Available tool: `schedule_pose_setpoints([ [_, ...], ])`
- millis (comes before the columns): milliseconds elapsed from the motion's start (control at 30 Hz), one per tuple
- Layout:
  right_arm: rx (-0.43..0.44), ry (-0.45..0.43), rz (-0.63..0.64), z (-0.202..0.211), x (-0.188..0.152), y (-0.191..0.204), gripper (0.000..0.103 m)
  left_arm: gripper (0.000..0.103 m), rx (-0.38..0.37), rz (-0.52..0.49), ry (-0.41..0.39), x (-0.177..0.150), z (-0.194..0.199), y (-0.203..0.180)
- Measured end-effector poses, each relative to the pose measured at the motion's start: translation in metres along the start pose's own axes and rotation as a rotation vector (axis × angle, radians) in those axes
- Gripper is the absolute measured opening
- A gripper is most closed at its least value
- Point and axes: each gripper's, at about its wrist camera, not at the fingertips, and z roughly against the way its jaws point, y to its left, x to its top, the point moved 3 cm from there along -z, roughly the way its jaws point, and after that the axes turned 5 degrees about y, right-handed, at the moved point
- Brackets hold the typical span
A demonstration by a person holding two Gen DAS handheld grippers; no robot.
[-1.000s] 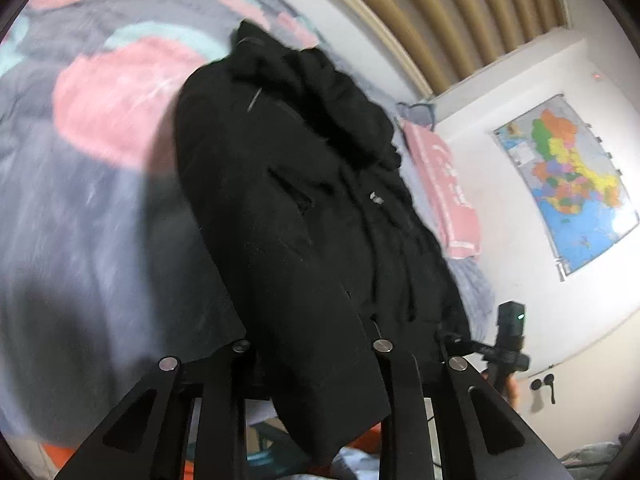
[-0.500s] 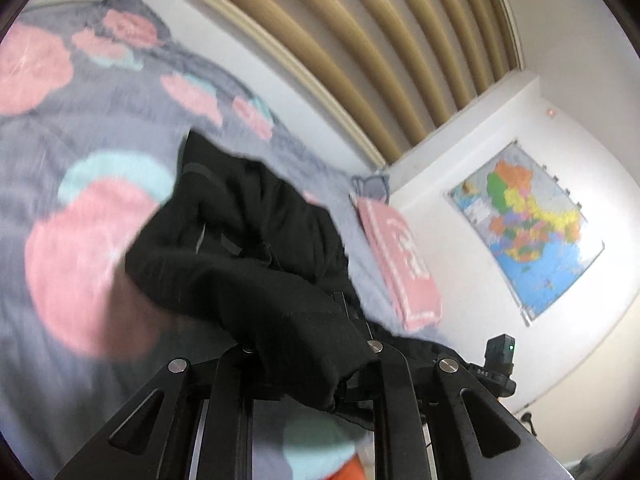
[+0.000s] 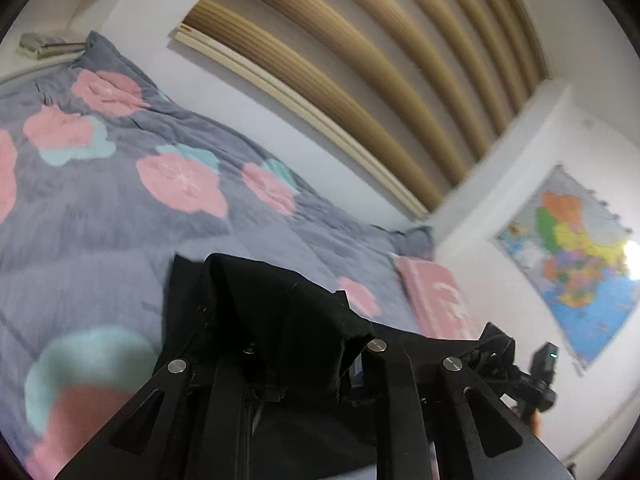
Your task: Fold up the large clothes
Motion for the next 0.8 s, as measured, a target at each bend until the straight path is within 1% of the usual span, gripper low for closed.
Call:
schedule_pose_setpoints([
  [67,-0.055,0.008,0.003,-0.028,0.010,-0.008,0.015,0.021,0.054,0.016,0.005,0.010,-0.032,0.013],
  [133,-0.100,0.041,0.008,-0.070,0.017,-0.014,0.015,0.021,0.092,0.051,0.023,0.013,-0.066,0.032],
  [167,-0.119,0.062,0.001,-0.092,0.018,-0.018,0.015,0.021,0.118,0.070,0.035,0.012,-0.083,0.043],
  [233,-0.149,0.097,-0.003,-0.122,0.015,-0.028,0.015,0.021,0.154,0.087,0.062,0.007,-0.113,0.062],
  [333,-0.175,0.158,-0.021,-0.168,0.005,-0.043,0.015,0.021,0.212,0.093,0.124,-0.007,-0.154,0.087],
  [400,-0.191,0.198,-0.019,-0.196,-0.005,-0.050,0.015,0.021,0.233,0.116,0.187,-0.017,-0.177,0.104],
  [433,-0.196,0.205,-0.015,-0.204,-0.008,-0.052,0.016,0.021,0.231,0.143,0.213,-0.021,-0.187,0.114],
  [467,-0.196,0.212,-0.013,-0.213,-0.010,-0.055,0.016,0.021,0.223,0.159,0.224,-0.023,-0.192,0.120],
  [567,-0.170,0.217,-0.042,-0.220,-0.013,-0.063,0.016,0.022,0.189,0.163,0.244,-0.023,-0.195,0.123],
  [667,-0.146,0.218,-0.028,-0.211,-0.013,-0.062,0.021,0.028,0.117,0.159,0.238,-0.021,-0.182,0.118],
  [700,-0.138,0.217,-0.021,-0.205,-0.012,-0.061,0.022,0.031,0.074,0.152,0.217,-0.020,-0.169,0.114],
  [733,-0.119,0.211,-0.015,-0.195,-0.010,-0.059,0.027,0.033,0.033,0.143,0.195,-0.018,-0.158,0.110],
  [767,-0.098,0.207,-0.006,-0.185,-0.009,-0.058,0.033,0.040,-0.012,0.122,0.168,-0.015,-0.142,0.105],
  [800,-0.082,0.206,0.003,-0.175,-0.008,-0.055,0.036,0.054,-0.043,0.099,0.143,-0.012,-0.127,0.100],
])
